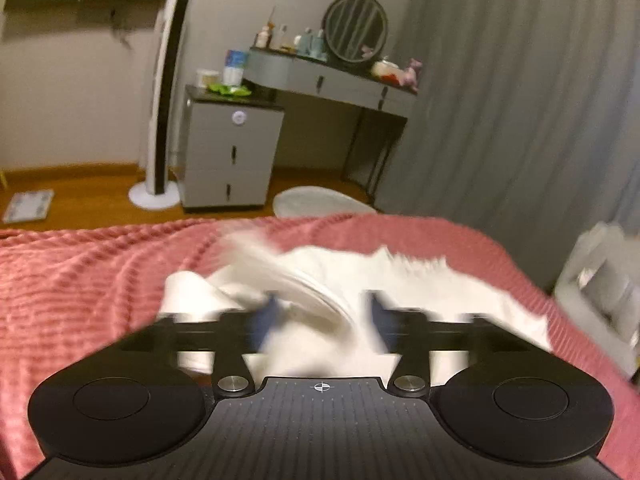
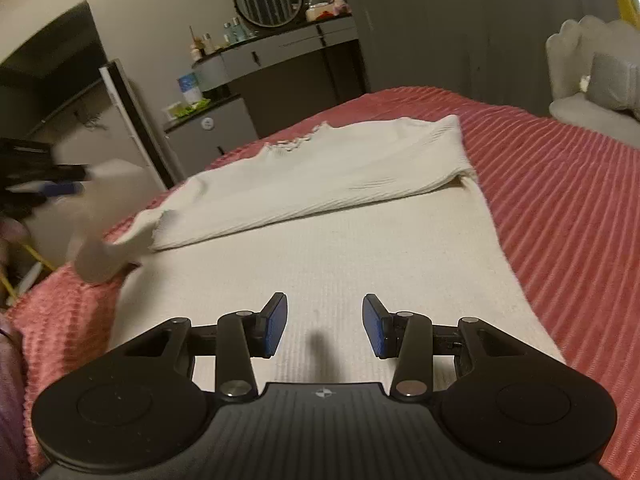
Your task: Fold small clothes
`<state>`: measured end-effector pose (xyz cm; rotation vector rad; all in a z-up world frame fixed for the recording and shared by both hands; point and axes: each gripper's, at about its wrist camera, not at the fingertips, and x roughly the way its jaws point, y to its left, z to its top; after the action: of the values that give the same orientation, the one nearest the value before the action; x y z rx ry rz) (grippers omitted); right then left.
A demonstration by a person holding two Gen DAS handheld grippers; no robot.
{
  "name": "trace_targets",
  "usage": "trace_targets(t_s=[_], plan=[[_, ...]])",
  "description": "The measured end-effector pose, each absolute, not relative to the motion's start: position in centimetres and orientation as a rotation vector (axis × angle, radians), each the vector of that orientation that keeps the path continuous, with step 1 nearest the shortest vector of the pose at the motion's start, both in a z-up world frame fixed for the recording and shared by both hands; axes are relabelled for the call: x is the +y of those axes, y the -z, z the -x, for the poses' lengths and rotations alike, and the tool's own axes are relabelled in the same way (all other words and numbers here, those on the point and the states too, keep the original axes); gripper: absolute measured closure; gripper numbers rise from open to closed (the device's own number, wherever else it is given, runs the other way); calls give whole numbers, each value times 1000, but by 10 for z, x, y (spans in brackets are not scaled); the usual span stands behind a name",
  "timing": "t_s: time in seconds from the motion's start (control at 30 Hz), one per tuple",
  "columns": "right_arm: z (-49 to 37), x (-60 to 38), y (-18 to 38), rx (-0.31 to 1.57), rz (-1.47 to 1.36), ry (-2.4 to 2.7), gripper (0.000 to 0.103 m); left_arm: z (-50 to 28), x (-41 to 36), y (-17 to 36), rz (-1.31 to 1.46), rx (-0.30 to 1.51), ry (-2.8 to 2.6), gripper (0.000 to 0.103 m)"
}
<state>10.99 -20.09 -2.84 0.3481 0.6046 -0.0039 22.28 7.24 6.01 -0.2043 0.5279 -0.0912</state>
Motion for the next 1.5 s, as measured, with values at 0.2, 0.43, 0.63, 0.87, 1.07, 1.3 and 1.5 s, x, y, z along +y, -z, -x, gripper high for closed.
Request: trace_targets(t_s=[0.2,0.43,0.63,0.87,1.07,1.3,1.5], plan=[[-130,-202,30,640,-387,-64,62,-189,102,-14,283,618,-86,34],[-204,-160,18,632,-374,-192,62,-194,140,10,274,706,-205,34],[-272,-160,29,698,-557,-202,62,-197,143,22,326,729,-154,31],[-296,-157,44,712,-595,-191,87,-204,139,31,338,723,-124,29],[-287,-162,21,619,-547,-142,96,-202,132,27,321,707,-104,29],[-256,-203,-12,498,-377,142,90,-202,120,29,294,712,-73,28],[-249,-250,6,571,-417,173,81,-204,115,32,283,714,-63,28]])
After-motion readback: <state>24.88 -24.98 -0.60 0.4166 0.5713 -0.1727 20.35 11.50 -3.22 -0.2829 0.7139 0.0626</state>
